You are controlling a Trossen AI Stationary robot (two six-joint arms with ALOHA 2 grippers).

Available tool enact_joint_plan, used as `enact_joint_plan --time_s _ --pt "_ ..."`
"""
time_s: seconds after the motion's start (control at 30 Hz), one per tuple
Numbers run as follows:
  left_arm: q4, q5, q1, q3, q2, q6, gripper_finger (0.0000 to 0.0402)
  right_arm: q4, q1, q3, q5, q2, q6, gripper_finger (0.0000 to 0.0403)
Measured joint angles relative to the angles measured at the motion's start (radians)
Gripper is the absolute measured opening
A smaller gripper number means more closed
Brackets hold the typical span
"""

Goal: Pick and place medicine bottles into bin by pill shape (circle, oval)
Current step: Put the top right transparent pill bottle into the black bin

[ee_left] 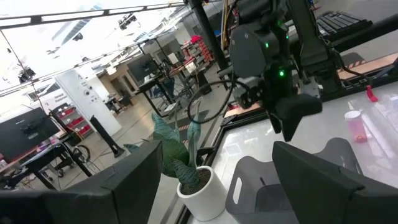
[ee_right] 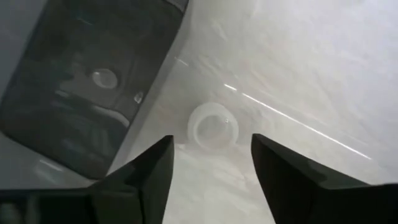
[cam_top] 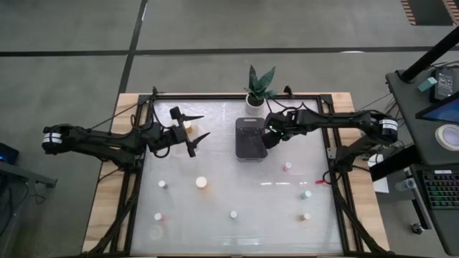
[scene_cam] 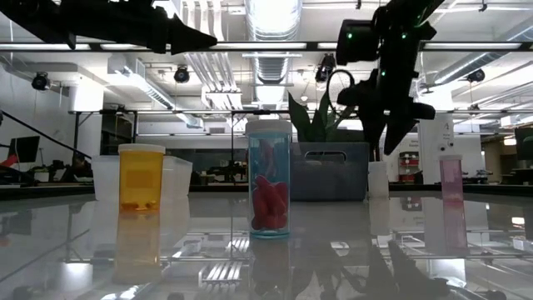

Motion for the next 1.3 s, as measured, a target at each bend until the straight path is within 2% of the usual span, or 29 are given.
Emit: enact_joint_plan --time_s 0.2,0.53,1.17,1.3 --pt "0.000 0.000 0.000 0.000 0.000 0.000 0.0286 0.002 0.000 0.000 0.000 0.053 -0.004 0.0225" --pt "0.000 -0.005 0.000 0.000 0.000 0.001 0.0286 0.034 -0.005 -0.001 0.011 0.104 -0.019 0.0224" --pt "0.001 -0.008 0.000 0.000 0.000 0.016 0.0286 0.035 -0.005 -0.002 0.025 0.101 -0.012 0.0137" --pt "0.001 -0.008 0.000 0.000 0.000 0.016 0.0286 0.024 -0.005 -0.002 0.025 0.084 -0.013 0.0134"
